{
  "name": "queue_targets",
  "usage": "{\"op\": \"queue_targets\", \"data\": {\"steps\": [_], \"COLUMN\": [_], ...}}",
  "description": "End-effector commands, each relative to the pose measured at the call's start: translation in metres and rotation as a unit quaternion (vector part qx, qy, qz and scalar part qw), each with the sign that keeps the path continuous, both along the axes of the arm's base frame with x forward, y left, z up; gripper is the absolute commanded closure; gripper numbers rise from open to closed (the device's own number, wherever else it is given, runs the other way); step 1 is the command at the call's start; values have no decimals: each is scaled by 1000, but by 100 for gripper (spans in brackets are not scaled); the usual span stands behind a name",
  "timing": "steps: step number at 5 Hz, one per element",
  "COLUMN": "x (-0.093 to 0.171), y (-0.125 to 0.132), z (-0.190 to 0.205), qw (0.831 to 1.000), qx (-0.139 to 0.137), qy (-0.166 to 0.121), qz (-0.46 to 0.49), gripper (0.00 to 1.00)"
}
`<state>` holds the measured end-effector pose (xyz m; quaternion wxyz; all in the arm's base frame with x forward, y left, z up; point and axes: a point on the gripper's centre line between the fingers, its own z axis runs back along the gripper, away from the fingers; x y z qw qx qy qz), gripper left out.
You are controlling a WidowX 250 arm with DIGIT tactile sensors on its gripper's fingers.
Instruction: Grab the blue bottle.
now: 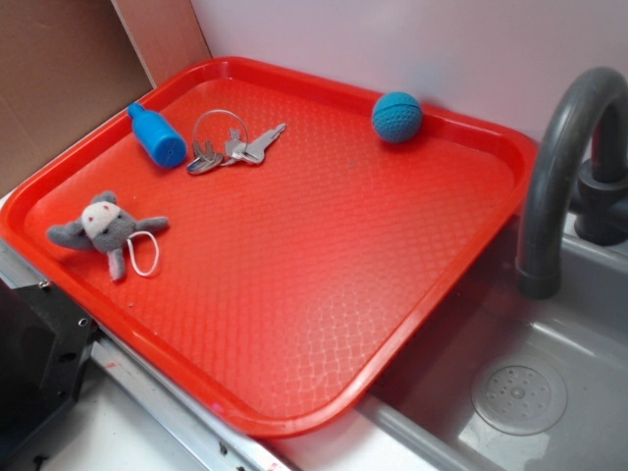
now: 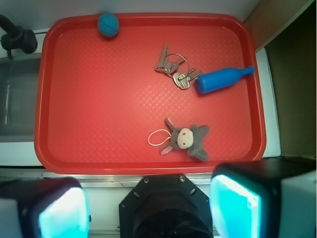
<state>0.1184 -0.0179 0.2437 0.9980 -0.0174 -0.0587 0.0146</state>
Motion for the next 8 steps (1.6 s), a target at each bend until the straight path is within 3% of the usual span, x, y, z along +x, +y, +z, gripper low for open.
{"op": "queue_targets", "data": {"steps": [1, 2, 3, 4, 5, 6, 7, 8], "x": [0, 20, 40, 58, 78, 90, 94, 98], "y": [0, 12, 22, 42, 74, 98, 117, 131], "z": [0, 3, -14, -39, -70, -90, -106, -123], "qw": [1000, 992, 964, 921, 871, 806, 729, 669], "qx": [0, -30, -88, -119, -95, -87, -58, -30], "qy": [0, 1, 25, 45, 12, -34, -63, -79], "qz": [0, 125, 249, 369, 482, 584, 679, 738], "gripper": [0, 0, 0, 0, 0, 0, 0, 0]}}
